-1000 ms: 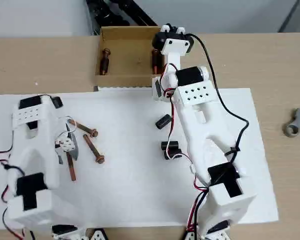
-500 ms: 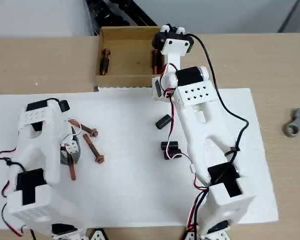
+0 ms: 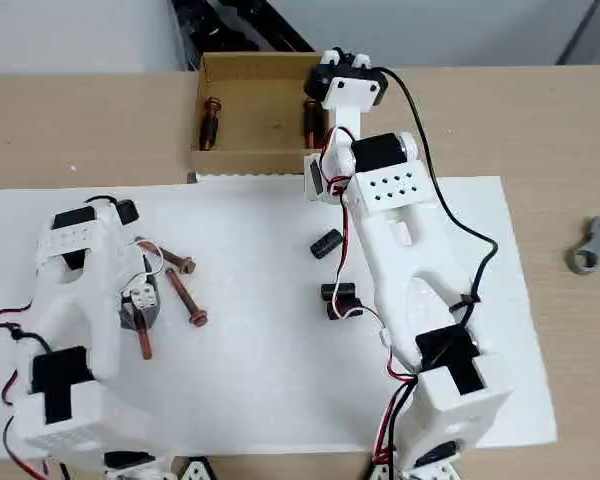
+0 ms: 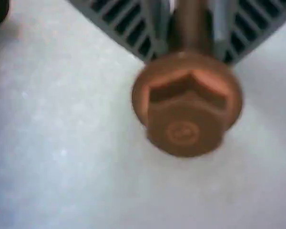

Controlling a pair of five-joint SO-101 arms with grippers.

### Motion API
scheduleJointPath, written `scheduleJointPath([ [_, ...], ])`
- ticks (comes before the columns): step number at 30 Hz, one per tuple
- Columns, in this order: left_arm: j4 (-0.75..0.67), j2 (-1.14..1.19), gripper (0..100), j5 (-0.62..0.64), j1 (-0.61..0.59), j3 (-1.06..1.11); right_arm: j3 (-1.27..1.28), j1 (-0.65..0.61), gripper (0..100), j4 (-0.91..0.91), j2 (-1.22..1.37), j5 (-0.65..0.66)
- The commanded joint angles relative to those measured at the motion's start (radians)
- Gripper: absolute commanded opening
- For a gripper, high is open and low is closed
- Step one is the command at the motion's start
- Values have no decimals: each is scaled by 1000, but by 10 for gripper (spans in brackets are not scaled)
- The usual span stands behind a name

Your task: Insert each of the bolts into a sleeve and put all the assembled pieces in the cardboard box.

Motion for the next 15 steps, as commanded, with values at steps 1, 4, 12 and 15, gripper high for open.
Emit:
scheduleJointPath([
  [1,-60,-184,8,-5,-11,-4,-64,1,187,4,-64,-5],
  [4,-64,-367,9,-28,-11,22,-64,1,187,5,-67,-9],
  [12,-58,-784,9,-137,-12,154,-69,-1,187,150,-61,-149],
  [15,-60,-890,9,-138,-15,194,-66,-16,187,188,-56,-288],
])
